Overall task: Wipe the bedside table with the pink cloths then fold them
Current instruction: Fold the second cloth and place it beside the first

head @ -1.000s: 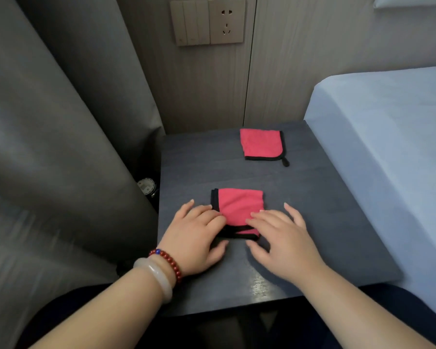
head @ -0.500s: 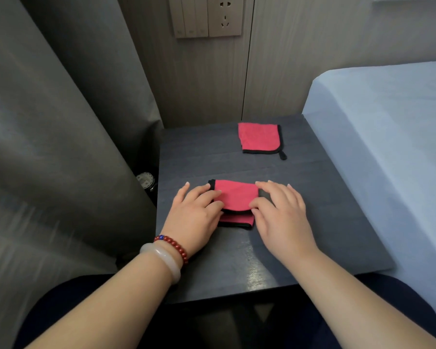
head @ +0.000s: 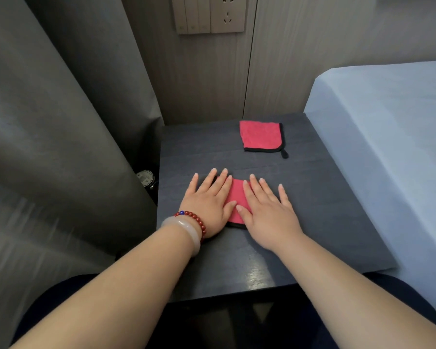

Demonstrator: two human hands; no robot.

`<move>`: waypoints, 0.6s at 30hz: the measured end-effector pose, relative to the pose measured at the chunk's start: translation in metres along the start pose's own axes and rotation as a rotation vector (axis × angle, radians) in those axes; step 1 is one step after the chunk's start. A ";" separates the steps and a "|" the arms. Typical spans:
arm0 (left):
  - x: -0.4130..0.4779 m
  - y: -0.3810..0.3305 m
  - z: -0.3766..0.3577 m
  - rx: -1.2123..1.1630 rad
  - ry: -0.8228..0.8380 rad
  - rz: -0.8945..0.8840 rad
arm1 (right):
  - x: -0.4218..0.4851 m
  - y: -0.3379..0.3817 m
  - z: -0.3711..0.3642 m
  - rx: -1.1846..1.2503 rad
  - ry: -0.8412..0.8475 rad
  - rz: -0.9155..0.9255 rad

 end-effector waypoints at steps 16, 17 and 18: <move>0.034 0.024 0.018 -0.012 -0.049 0.017 | 0.036 -0.021 0.019 0.251 -0.117 -0.090; 0.034 0.023 0.021 -0.017 -0.077 0.020 | 0.037 -0.020 0.021 0.266 -0.140 -0.094; 0.033 0.023 0.023 -0.019 -0.107 0.025 | 0.037 -0.019 0.024 0.289 -0.172 -0.097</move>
Point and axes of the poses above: each hand's wrist, its own x-axis towards the middle knuckle, its own z-axis out of the back of the hand, y = z × x, the point moved 7 cm from there along x, towards the middle knuckle, and after that the axes turned 14 degrees about x, right-handed, at the moved point
